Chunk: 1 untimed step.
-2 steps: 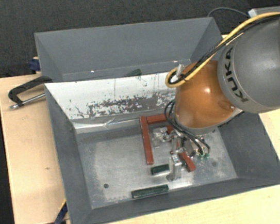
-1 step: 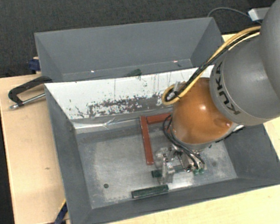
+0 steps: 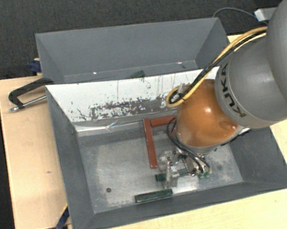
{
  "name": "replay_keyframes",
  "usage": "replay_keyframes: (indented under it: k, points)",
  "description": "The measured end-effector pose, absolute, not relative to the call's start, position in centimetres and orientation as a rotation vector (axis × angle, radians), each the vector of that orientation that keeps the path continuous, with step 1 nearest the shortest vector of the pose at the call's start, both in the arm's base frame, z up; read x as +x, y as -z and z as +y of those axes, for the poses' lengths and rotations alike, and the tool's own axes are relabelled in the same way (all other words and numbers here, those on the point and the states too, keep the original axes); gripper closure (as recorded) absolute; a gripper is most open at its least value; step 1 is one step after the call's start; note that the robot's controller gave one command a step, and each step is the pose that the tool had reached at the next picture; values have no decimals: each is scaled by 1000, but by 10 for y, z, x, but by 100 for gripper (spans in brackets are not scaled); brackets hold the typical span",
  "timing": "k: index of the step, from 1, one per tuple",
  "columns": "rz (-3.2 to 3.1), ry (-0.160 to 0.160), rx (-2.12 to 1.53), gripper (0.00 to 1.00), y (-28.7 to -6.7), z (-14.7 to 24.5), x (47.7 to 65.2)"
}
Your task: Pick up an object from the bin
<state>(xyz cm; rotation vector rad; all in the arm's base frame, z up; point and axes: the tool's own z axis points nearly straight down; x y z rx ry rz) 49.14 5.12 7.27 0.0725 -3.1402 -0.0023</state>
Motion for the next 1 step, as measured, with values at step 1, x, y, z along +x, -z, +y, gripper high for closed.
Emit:
replay_keyframes:
  k: [1]
  points:
    - [-3147, 1, 22, 100, -213, 24, 495]
